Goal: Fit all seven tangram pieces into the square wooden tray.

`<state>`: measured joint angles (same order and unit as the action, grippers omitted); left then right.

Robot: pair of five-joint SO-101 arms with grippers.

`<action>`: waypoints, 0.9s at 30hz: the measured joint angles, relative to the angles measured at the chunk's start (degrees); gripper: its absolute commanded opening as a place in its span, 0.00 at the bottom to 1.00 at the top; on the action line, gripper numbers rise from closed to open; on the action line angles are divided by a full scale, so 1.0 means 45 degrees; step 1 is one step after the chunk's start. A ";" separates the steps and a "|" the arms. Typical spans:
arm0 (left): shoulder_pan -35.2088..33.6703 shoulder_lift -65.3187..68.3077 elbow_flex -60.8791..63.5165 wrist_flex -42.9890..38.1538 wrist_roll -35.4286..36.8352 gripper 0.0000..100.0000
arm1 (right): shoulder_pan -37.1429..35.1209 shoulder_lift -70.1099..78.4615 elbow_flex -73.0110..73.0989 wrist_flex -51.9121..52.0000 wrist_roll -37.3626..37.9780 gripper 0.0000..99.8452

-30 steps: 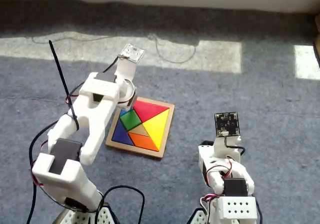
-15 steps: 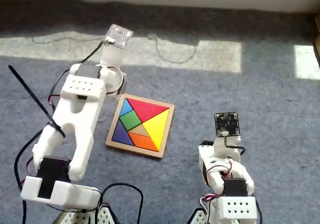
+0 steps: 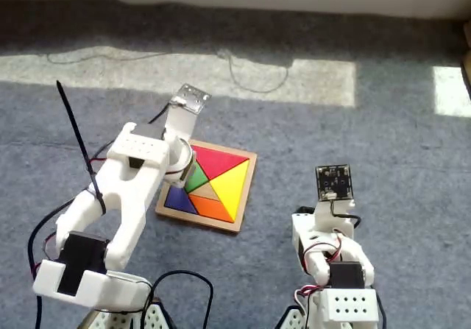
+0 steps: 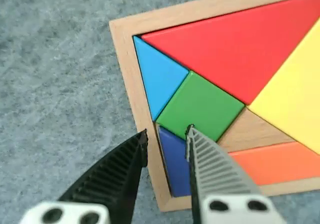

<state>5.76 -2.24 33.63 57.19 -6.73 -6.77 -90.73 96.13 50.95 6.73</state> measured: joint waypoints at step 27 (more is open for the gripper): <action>-0.0117 -1.0393 0.6935 -0.1016 0.0274 0.15 | 0.0000 0.0000 0.0000 0.0000 0.0000 0.01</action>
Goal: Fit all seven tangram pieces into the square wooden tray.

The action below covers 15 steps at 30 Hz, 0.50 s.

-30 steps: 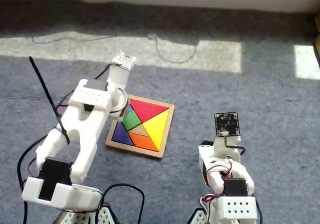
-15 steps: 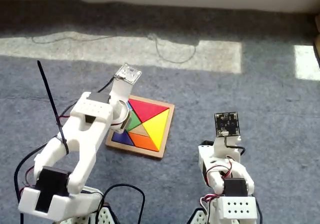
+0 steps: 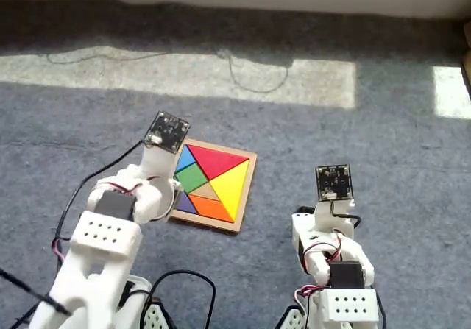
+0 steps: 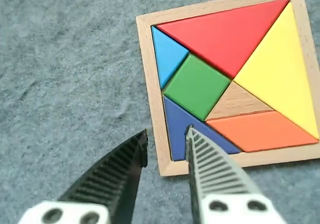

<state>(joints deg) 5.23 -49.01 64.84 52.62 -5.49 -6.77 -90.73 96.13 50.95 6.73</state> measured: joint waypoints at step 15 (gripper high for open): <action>-0.2032 -0.8518 0.5099 0.0000 0.0156 0.15 | 0.0254 0.0000 0.0000 0.0000 0.0000 0.01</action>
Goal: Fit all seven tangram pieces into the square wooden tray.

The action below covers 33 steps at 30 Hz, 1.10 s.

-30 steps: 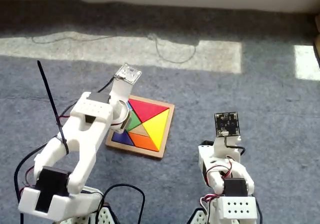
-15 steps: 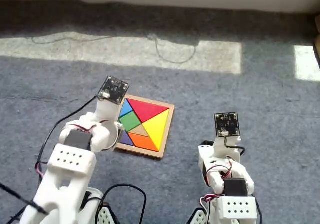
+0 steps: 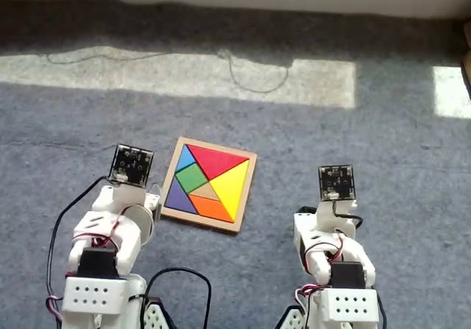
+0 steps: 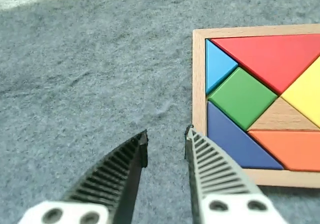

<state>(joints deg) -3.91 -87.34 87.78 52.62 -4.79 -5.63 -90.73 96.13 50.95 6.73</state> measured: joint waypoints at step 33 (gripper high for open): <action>-0.0625 -0.3692 0.1797 0.4904 0.0059 0.15 | 0.0059 0.0000 0.0000 0.0000 0.0000 0.01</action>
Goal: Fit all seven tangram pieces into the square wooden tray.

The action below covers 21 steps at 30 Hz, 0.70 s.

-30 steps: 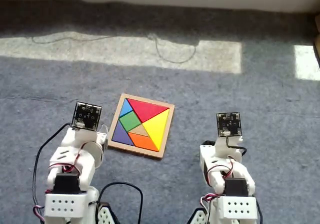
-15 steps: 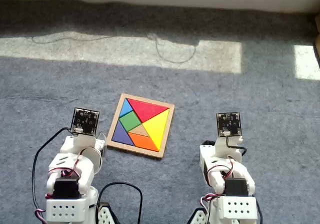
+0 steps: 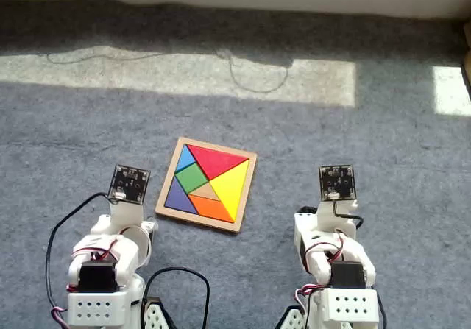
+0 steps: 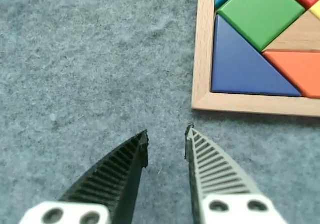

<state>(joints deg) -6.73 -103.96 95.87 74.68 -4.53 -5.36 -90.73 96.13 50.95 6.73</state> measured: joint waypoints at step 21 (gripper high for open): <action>0.0000 0.0000 0.0020 0.0098 0.0000 0.15 | 0.0000 0.0000 0.0000 0.0000 0.0000 0.01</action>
<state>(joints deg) -6.73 -103.96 95.96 75.12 -4.53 -5.36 -90.73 96.13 50.95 6.73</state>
